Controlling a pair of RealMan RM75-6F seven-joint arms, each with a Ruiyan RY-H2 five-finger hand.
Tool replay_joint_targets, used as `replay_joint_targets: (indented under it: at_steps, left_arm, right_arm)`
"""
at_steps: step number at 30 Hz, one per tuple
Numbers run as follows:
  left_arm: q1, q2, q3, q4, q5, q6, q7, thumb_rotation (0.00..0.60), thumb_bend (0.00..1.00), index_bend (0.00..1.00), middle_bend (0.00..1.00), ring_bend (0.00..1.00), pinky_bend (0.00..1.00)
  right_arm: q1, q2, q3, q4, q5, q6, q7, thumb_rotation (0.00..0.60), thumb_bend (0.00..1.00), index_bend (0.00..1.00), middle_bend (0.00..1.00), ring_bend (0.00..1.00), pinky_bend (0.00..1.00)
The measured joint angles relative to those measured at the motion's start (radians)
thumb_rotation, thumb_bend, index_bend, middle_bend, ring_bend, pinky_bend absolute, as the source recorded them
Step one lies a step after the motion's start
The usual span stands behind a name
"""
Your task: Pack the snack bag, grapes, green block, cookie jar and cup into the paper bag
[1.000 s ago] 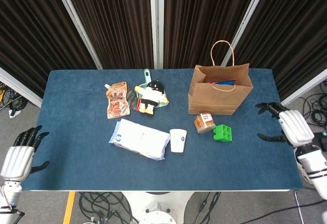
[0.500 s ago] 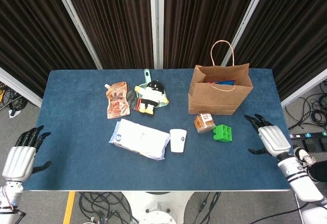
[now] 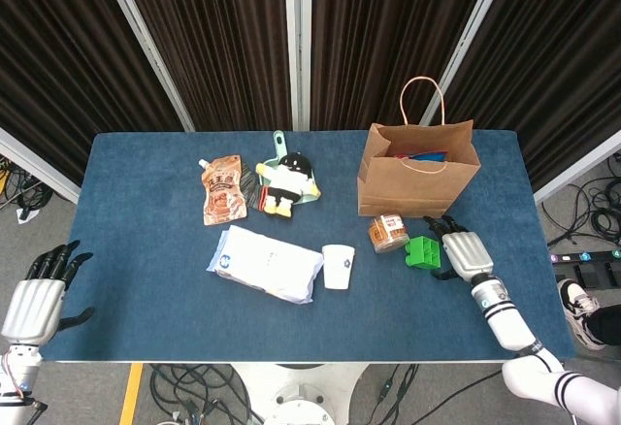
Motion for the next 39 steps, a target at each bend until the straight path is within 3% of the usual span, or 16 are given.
replay_joint_targets:
  at_steps: [8,14,19,24,28,33,39]
  left_arm:
    - [0.003,-0.003,0.002,0.009,-0.002,0.0,-0.008,0.6,0.0,0.25,0.18,0.11,0.15]
    - [0.0,-0.001,0.0,0.009,-0.003,-0.003,-0.008,0.6,0.0,0.25,0.18,0.11,0.15]
    - [-0.004,0.002,-0.003,0.001,0.0,-0.005,-0.001,0.6,0.0,0.25,0.18,0.11,0.15]
    - [-0.005,0.005,-0.003,-0.007,0.0,-0.004,0.005,0.6,0.0,0.25,0.18,0.11,0.15]
    - [-0.001,0.007,-0.002,-0.011,-0.004,-0.002,0.008,0.6,0.0,0.25,0.18,0.11,0.15]
    - [0.001,0.009,0.0,-0.017,-0.005,-0.003,0.014,0.6,0.0,0.25,0.18,0.11,0.15]
    - [0.003,0.01,0.0,-0.021,-0.011,-0.002,0.017,0.6,0.0,0.25,0.18,0.11,0.15]
  right_arm:
    - [0.02,-0.039,-0.014,0.038,-0.067,0.034,0.029,0.6,0.18,0.42,0.46,0.29,0.48]
    - [0.018,0.038,-0.026,-0.058,-0.147,0.123,0.071,0.6,0.18,0.44,0.47,0.29,0.49]
    - [0.008,0.179,-0.01,-0.242,-0.221,0.27,0.112,0.6,0.18,0.45,0.48,0.29,0.49]
    - [0.001,0.338,0.069,-0.416,-0.25,0.415,0.154,0.6,0.18,0.45,0.47,0.29,0.49]
    - [0.006,0.412,0.146,-0.473,-0.225,0.445,0.223,0.6,0.18,0.45,0.47,0.29,0.49]
    - [0.031,0.444,0.212,-0.481,-0.122,0.416,0.268,0.6,0.18,0.45,0.47,0.29,0.49]
    - [0.1,0.443,0.273,-0.424,0.058,0.278,0.187,0.6,0.18,0.45,0.46,0.29,0.49]
